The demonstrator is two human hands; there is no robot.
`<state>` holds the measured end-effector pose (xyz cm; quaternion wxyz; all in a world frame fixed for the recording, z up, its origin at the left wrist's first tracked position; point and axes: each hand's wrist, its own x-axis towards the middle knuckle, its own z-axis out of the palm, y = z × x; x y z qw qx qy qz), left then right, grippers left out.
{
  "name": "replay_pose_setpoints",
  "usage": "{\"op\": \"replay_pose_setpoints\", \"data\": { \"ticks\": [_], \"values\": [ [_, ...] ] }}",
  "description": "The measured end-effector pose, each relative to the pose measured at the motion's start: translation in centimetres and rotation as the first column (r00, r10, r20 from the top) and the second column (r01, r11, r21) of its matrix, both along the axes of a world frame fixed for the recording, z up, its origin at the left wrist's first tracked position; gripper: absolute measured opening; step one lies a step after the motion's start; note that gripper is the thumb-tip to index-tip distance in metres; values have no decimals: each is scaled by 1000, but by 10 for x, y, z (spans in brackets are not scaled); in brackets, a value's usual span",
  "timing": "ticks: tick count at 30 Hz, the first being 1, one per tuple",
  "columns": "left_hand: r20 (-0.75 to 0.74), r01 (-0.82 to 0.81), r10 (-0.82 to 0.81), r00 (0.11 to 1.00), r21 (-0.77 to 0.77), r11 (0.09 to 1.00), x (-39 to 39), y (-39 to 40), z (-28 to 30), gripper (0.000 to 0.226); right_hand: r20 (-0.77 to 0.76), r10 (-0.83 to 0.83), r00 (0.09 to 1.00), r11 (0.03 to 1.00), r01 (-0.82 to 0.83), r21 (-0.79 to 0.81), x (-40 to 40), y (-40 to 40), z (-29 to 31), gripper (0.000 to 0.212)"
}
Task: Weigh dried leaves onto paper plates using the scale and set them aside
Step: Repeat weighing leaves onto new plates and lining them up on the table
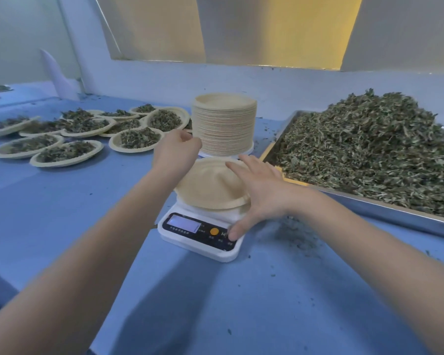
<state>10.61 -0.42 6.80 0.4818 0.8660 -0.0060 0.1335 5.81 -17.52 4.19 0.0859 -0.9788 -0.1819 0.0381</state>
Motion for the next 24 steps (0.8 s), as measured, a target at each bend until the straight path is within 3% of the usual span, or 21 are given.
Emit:
{"op": "replay_pose_setpoints", "data": {
  "ticks": [10,14,18,24],
  "values": [
    [-99,-23,17,995,-58,998,-3,14,-8,23,-71,11,997,985,-23,-168,7,16,14,142],
    [-82,-15,11,997,-50,999,-3,17,-7,25,-101,44,994,999,-41,26,7,19,24,140],
    [-50,8,-11,999,-63,998,-3,19,-4,7,-77,38,996,990,-27,137,11,20,33,133],
    [-45,41,-44,998,-54,998,-3,19,-6,20,-109,50,993,970,-22,244,16,19,31,125]
  ]
}}
